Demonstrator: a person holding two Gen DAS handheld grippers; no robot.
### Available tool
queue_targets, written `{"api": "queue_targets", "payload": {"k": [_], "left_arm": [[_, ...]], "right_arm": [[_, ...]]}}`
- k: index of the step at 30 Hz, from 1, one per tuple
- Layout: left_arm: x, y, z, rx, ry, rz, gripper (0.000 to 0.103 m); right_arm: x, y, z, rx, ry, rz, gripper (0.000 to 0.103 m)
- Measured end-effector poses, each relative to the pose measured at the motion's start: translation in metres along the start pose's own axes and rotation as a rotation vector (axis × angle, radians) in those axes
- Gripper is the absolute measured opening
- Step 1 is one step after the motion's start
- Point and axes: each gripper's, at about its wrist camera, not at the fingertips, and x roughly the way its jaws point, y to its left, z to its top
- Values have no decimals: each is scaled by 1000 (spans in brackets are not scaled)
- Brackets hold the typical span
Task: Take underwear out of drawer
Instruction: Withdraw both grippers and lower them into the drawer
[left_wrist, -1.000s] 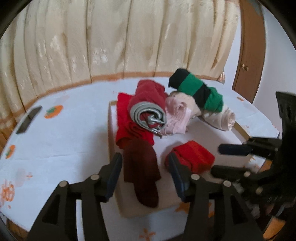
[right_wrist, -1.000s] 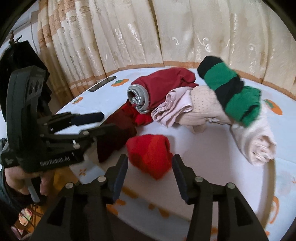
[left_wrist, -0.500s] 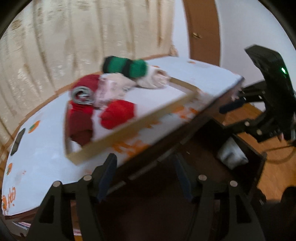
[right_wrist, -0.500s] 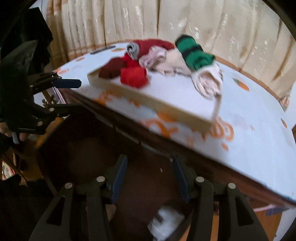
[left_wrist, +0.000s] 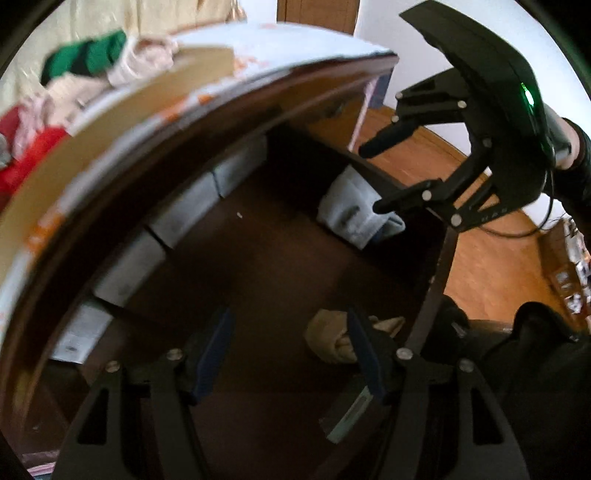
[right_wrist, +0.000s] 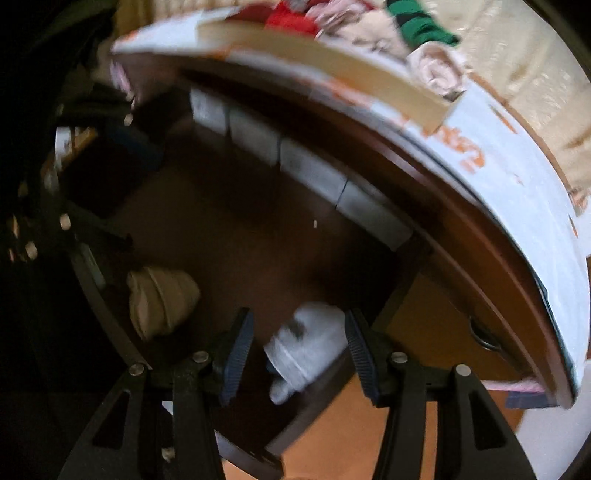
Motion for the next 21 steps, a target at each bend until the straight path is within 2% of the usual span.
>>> {"api": "queue_targets", "payload": {"k": [2,5,8,11,21], "left_arm": [[9,0,4,-15,46,-46,65],[26,0,6,-48,117,-124,65],[39,2,6,-68,178,-183,65],[60,5,7,-123,271,-276,65],[99,5,5,-217,422,-362,65]], "right_arm": [[12,6,-1,-65,66,-23,54],[28,14,1,-140,148,-7,54],[42,25,3,-213,214,-21,54],[51,30,5,-251,260,-18,54],[71,26,7,-294,331,-41,54]]}}
